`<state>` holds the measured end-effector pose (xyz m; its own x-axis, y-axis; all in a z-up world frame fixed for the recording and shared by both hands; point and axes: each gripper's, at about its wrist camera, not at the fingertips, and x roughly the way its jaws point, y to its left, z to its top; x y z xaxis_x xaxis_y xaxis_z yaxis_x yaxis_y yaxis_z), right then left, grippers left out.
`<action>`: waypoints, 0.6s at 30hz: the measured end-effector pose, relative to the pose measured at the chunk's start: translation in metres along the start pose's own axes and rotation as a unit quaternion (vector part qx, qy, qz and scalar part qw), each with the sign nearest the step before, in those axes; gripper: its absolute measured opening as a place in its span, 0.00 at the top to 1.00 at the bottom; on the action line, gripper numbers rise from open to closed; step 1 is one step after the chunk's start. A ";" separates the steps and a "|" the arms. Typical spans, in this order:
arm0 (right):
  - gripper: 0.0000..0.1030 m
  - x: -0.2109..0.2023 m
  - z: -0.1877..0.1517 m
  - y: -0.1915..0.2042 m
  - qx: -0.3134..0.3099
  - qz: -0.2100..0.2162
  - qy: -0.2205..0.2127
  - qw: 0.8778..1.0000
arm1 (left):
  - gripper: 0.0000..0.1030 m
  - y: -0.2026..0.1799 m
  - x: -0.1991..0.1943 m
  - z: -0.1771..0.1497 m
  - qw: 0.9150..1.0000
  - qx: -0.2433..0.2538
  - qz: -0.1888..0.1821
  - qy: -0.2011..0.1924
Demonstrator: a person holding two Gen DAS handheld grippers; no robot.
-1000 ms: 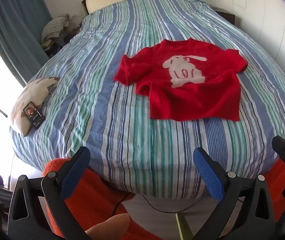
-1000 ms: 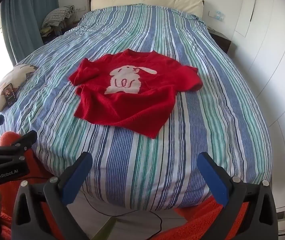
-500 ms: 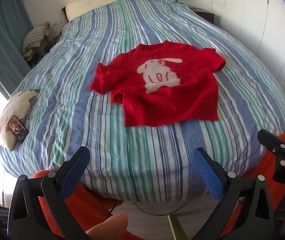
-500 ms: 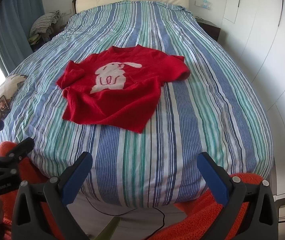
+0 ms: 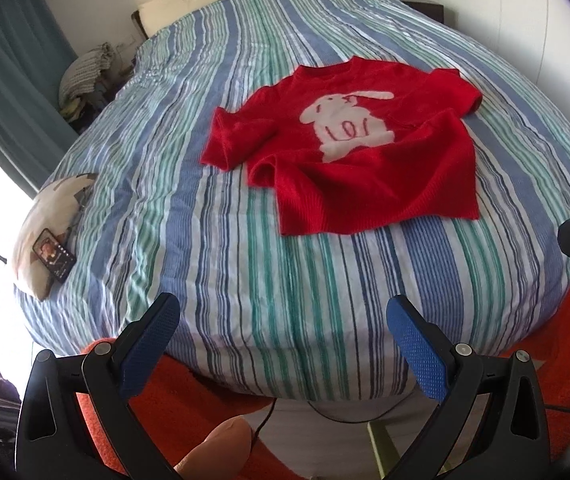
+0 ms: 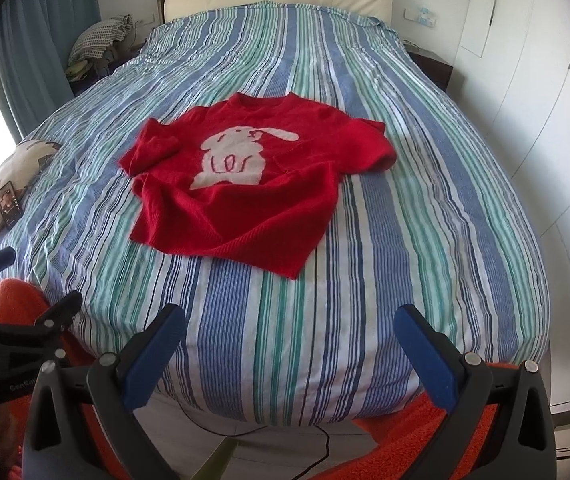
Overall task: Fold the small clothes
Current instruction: 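Move both tools toward the hem of the red rabbit sweater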
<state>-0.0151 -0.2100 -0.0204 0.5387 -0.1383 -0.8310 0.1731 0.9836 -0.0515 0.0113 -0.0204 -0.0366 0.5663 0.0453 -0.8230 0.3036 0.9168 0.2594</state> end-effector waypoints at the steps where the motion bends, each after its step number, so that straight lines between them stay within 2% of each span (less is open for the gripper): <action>1: 0.00 0.000 0.000 0.002 -0.003 0.003 0.000 1.000 | 0.00 0.001 0.001 -0.001 1.000 0.001 0.000 0.003; 4: 0.00 -0.004 -0.001 0.009 -0.023 0.005 -0.014 1.000 | 0.00 0.009 0.001 -0.002 1.000 -0.011 0.000 0.002; 7: 0.00 -0.008 -0.004 0.012 -0.039 0.005 -0.032 0.999 | 0.00 0.019 0.002 -0.005 0.999 -0.032 0.025 -0.006; 12: 0.00 -0.004 -0.001 -0.002 -0.016 0.028 -0.049 0.998 | 0.00 0.035 0.022 -0.005 0.998 -0.052 0.026 0.016; 14: 0.00 -0.004 0.002 -0.012 -0.012 0.050 -0.086 0.995 | 0.00 0.046 0.032 -0.002 0.998 -0.062 0.006 0.010; 16: 0.00 0.007 0.002 -0.023 -0.021 0.084 -0.125 0.988 | 0.00 0.063 0.049 0.008 0.996 -0.079 -0.036 -0.015; 17: 0.00 0.021 0.002 -0.030 -0.024 0.103 -0.127 0.986 | 0.00 0.070 0.058 0.014 0.994 -0.086 -0.065 -0.022; 18: 0.00 0.041 0.002 -0.036 -0.018 0.114 -0.106 0.988 | 0.00 0.078 0.073 0.021 0.990 -0.092 -0.105 -0.024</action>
<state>0.0020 -0.2516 -0.0515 0.7222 0.0706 -0.6881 -0.0008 0.9949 0.1013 0.0926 0.0457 -0.0658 0.5421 -0.1686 -0.8232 0.2756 0.9612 -0.0154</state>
